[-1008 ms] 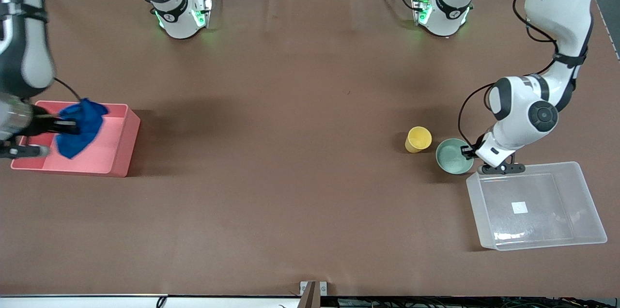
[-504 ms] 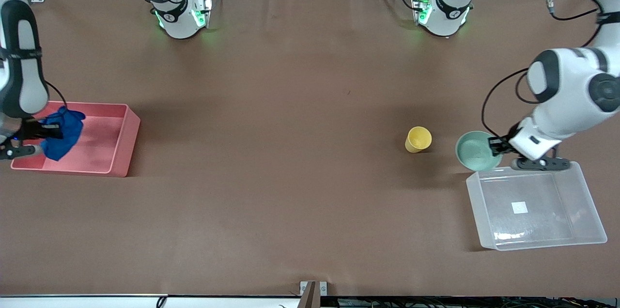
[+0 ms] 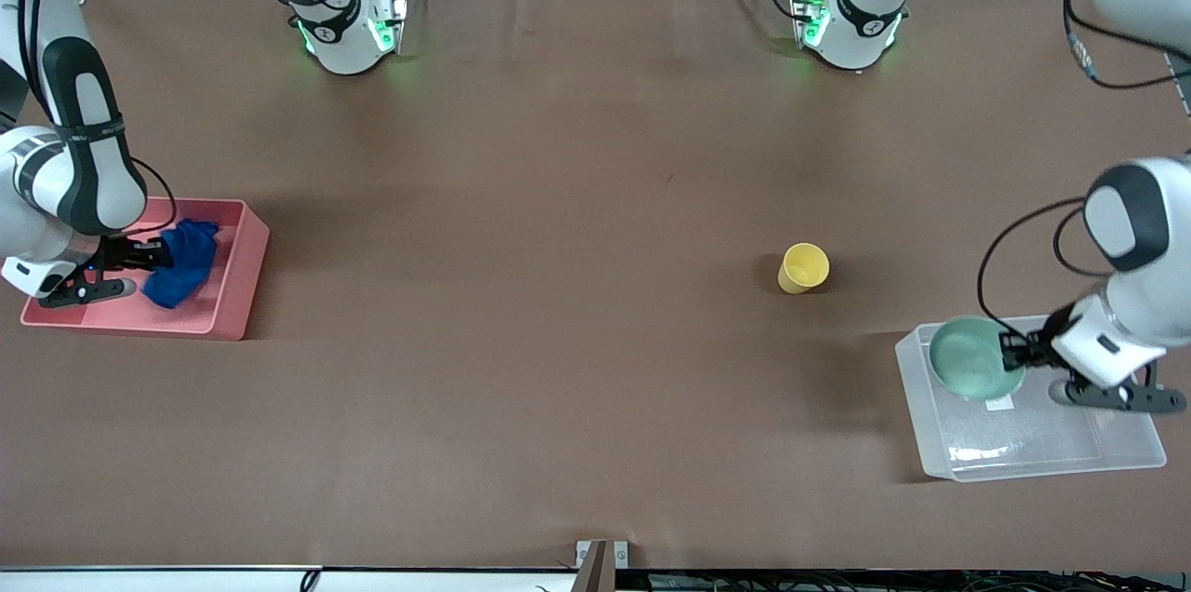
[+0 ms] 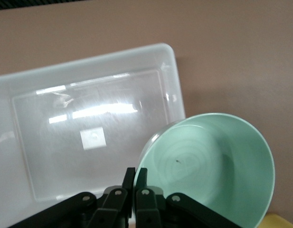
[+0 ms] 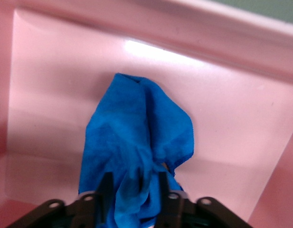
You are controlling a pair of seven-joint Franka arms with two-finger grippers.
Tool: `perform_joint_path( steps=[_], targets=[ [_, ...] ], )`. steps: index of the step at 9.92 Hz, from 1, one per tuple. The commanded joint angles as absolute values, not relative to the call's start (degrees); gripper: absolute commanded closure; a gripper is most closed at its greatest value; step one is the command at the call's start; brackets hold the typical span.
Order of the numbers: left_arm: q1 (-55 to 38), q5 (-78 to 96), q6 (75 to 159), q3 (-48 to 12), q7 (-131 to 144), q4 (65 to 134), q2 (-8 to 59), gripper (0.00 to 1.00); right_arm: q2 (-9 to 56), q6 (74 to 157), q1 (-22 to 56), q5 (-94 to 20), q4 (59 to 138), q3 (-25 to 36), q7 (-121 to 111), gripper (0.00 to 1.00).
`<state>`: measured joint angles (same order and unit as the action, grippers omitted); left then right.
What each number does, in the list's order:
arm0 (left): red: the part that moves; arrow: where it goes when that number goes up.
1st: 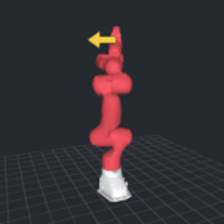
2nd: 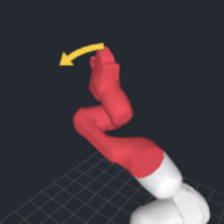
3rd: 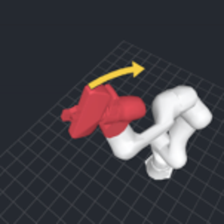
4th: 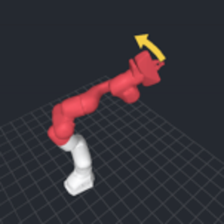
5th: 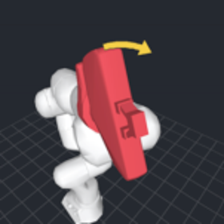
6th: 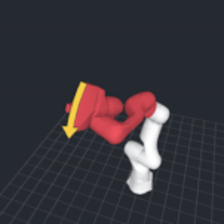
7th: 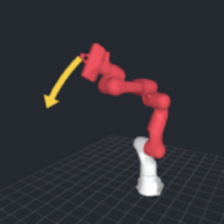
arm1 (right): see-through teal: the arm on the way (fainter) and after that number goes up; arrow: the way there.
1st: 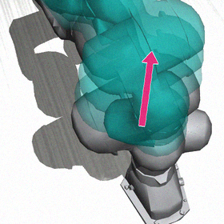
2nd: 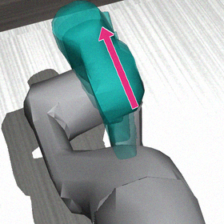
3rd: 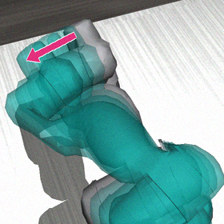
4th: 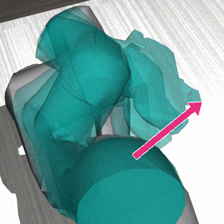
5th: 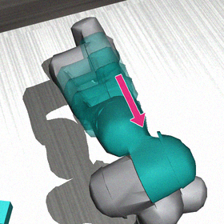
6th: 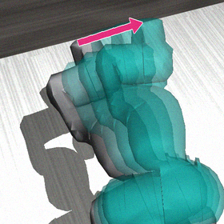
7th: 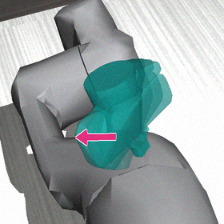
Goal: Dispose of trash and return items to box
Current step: 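Release the cloth in the bin while the left gripper lowers the bowl into the box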
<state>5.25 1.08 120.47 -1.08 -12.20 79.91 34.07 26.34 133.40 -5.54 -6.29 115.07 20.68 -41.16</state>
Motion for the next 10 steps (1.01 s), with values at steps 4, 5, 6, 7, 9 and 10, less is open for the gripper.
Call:
perform_joint_path(
  steps=[4, 5, 6, 7, 9, 10],
  targets=[
    [6.2, 0.2, 124.4, 2.0, -14.8, 67.6, 48.3, 1.0, 15.5, 110.1, -5.6, -5.8, 101.3, 14.7, -20.0, 0.0],
    [6.9, 0.4, 124.6, 2.0, -14.8, 68.1, 49.0, 1.0, 13.9, 105.5, -5.7, -3.9, 97.5, 12.2, -14.6, 0.0],
    [7.4, 0.8, 124.7, 1.9, -14.6, 69.6, 49.1, 1.0, 11.8, 100.4, -7.1, -2.6, 94.3, 8.0, -10.0, 0.0],
    [7.5, 0.8, 125.6, 1.9, -14.5, 70.2, 49.6, 0.99, 8.6, 96.3, -7.7, -1.8, 92.4, 5.1, -5.9, 0.0],
    [7.5, 0.8, 128.7, 1.9, -14.3, 72.8, 49.8, 0.97, 1.1, 94.3, -4.6, -1.7, 91.7, 5.8, -4.7, 0.0],
    [7.4, 0.9, 130.4, 1.9, -14.3, 74.1, 50.3, 0.95, -1.5, 90.4, -4.3, -1.7, 91.2, 6.0, -4.6, 0.0]
  ],
)
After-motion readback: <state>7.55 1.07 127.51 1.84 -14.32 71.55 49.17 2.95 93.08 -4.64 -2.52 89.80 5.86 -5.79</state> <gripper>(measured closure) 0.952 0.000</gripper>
